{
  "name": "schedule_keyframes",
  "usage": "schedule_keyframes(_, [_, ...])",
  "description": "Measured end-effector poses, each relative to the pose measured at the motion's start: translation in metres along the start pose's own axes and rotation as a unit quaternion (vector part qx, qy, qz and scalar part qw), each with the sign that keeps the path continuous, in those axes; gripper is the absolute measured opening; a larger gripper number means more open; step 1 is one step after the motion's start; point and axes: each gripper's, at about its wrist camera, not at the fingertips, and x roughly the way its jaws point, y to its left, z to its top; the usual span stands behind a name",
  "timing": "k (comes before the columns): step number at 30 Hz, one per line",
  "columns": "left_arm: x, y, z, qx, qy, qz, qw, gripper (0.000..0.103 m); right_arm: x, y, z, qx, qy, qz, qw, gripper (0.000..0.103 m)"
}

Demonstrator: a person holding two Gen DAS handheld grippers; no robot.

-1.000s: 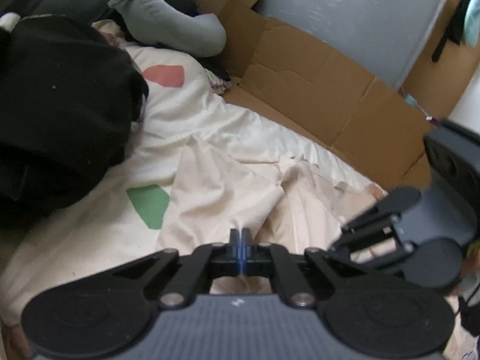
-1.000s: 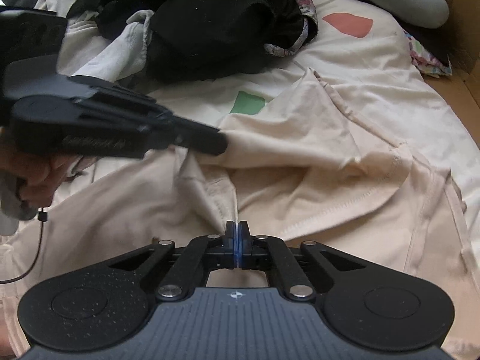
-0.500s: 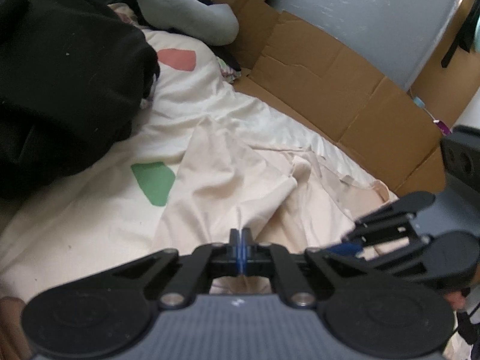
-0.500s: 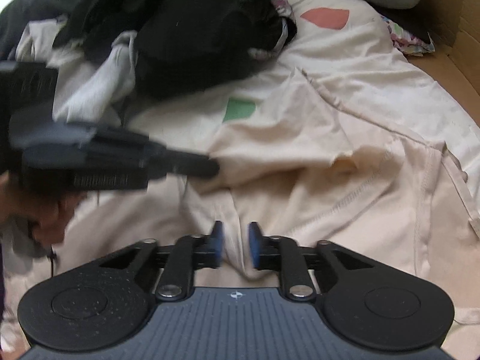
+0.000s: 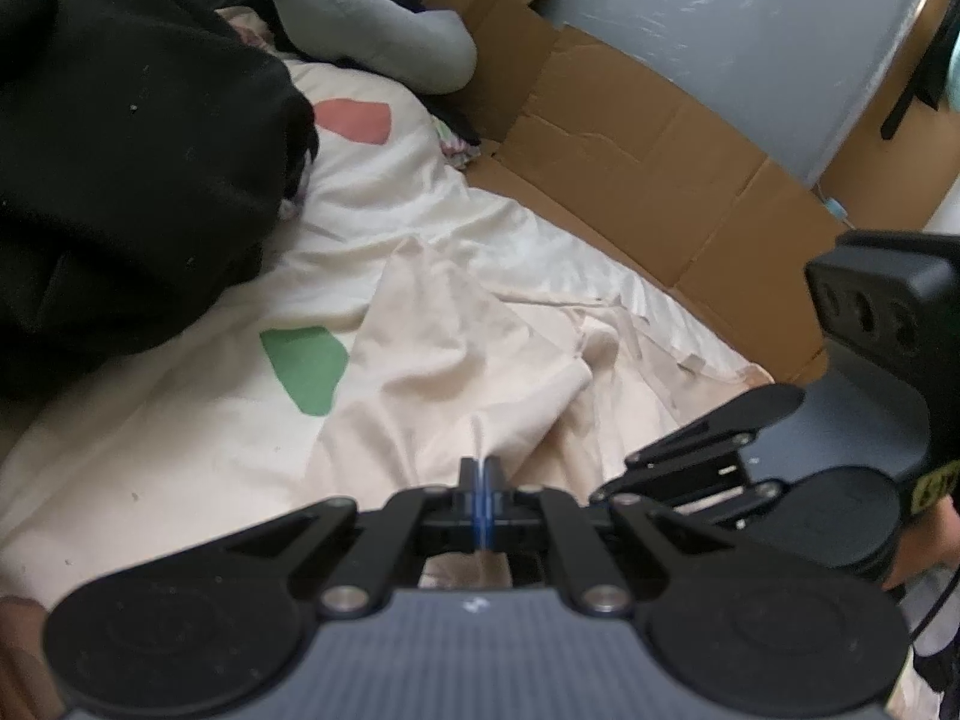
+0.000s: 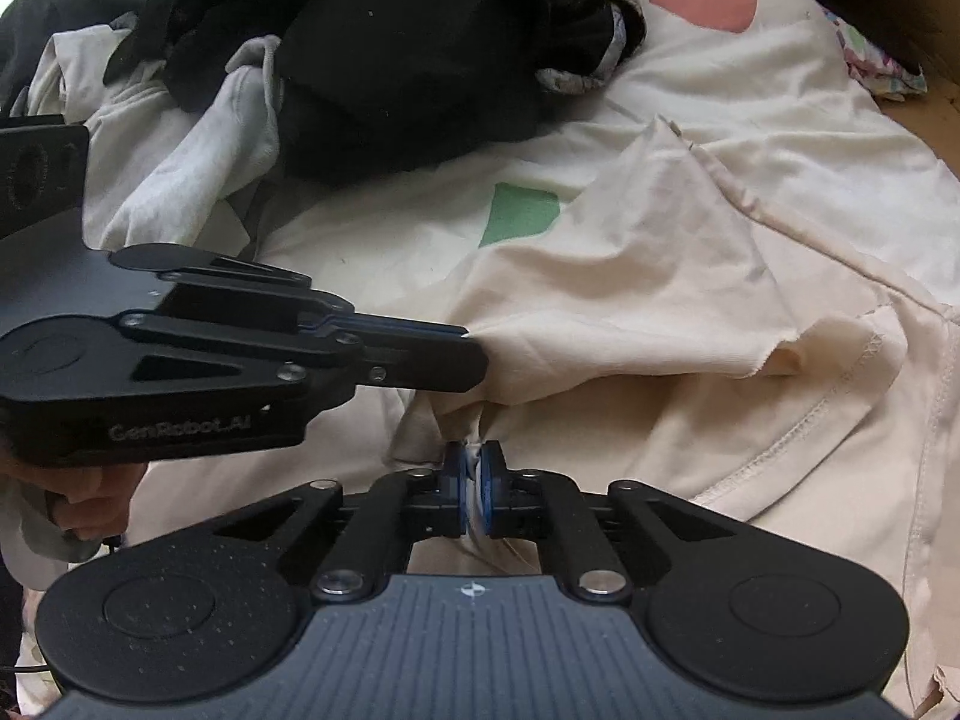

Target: Fold clothes

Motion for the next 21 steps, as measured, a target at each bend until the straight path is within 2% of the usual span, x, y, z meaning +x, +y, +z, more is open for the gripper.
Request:
schedule_keyframes(3, [-0.005, 0.006, 0.004, -0.015, -0.011, 0.001, 0.9998, 0.016, -0.012, -0.001, -0.003, 0.006, -0.015, -0.006, 1.0, 0.001])
schedule_keyframes(4, [-0.007, 0.008, 0.005, -0.019, -0.016, 0.003, 0.9997, 0.017, -0.017, -0.002, -0.004, 0.015, -0.02, -0.008, 1.0, 0.001])
schedule_keyframes(12, [0.004, 0.014, 0.029, 0.01, -0.018, 0.01, 0.9997, 0.017, -0.048, 0.003, -0.02, 0.037, -0.05, -0.031, 0.998, 0.001])
schedule_keyframes(17, [0.026, 0.017, 0.044, 0.029, -0.003, 0.001, 0.9996, 0.017, -0.059, 0.014, -0.034, 0.034, -0.064, -0.047, 0.996, 0.0])
schedule_keyframes(21, [0.047, 0.018, 0.053, 0.043, 0.003, 0.015, 0.999, 0.017, -0.062, 0.023, -0.044, 0.029, -0.079, -0.068, 0.994, 0.0])
